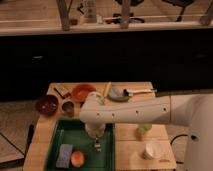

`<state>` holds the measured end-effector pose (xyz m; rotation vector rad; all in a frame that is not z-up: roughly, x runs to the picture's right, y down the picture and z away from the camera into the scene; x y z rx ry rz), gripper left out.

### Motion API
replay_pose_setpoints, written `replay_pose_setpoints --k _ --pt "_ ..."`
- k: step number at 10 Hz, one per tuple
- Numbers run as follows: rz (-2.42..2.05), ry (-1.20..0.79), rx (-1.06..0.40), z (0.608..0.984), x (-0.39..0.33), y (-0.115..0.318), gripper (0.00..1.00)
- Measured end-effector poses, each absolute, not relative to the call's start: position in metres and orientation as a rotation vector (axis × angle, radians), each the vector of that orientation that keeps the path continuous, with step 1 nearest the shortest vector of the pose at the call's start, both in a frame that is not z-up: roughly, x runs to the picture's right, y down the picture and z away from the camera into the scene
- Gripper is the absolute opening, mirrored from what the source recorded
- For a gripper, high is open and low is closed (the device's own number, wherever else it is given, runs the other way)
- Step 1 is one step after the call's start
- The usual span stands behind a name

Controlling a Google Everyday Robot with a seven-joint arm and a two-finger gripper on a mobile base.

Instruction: Place fork in tray

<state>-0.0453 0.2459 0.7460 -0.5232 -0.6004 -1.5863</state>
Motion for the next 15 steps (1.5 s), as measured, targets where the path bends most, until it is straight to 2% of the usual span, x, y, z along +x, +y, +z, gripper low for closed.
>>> replay_pose_setpoints --k 5,15 --pt "-1.555 -0.610 -0.536 0.7497 -0.0429 0.2528 0.78" --pt "-1.542 -0.621 -0.549 0.7514 -0.0400 0.2567 0.80"
